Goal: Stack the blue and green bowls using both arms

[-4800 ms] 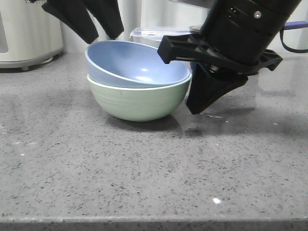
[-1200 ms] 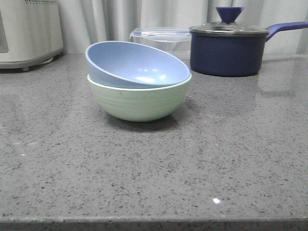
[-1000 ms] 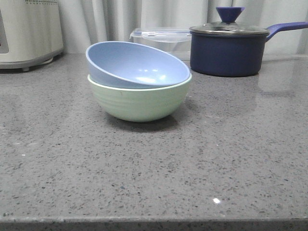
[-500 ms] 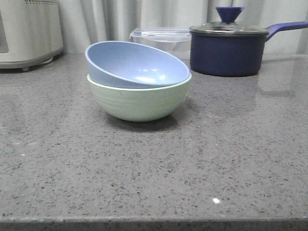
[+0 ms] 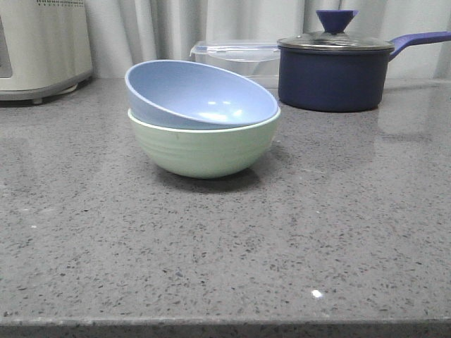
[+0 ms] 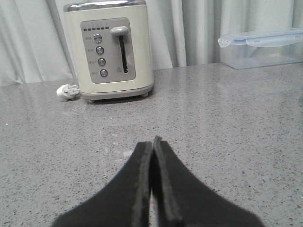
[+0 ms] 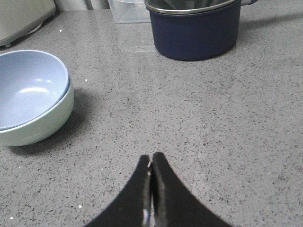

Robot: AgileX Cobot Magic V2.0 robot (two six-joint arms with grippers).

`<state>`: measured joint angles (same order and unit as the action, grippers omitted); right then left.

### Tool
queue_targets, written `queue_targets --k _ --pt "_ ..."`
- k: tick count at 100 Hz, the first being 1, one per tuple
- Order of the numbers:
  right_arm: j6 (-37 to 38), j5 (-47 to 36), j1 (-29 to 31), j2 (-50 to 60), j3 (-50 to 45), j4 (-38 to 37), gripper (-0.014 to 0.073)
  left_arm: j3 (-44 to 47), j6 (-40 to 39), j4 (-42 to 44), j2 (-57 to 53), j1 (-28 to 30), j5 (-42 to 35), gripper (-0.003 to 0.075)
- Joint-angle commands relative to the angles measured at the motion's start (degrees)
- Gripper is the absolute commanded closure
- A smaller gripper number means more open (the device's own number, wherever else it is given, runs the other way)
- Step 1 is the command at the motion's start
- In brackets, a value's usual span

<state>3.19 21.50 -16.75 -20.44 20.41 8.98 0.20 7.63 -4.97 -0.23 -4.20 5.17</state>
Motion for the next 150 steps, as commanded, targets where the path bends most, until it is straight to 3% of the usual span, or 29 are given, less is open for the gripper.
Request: queue_targets --k 1,41,77,98,116,150 --pt "-0.6 -4.1 0.3 -0.3 1.5 -0.2 0.0661 2.3 -0.6 -0.3 -2.0 0.2 -4.7 0.0741" --pt "-1.1 -5.7 0.9 1.0 0.1 -2.3 0.0661 2.3 -0.6 -0.3 -2.0 0.2 -4.7 0.0741" --pt "-1.1 -12.1 13.4 9.5 -11.0 -2.3 0.0661 2.3 -0.6 -0.3 -2.0 0.2 -4.7 0.0741" --pt "-1.1 -12.7 17.7 17.4 -17.0 -2.3 0.0661 2.3 -0.6 -0.3 -2.0 0.2 -4.7 0.0741" --pt "-1.1 -17.6 18.6 22.1 -22.2 -2.3 0.0661 2.3 -0.6 -0.3 -2.0 0.2 -4.7 0.0741" --pt "-1.1 -22.0 18.6 22.1 -22.0 -3.2 0.0661 2.3 -0.6 -0.3 -2.0 0.2 -4.7 0.0741"
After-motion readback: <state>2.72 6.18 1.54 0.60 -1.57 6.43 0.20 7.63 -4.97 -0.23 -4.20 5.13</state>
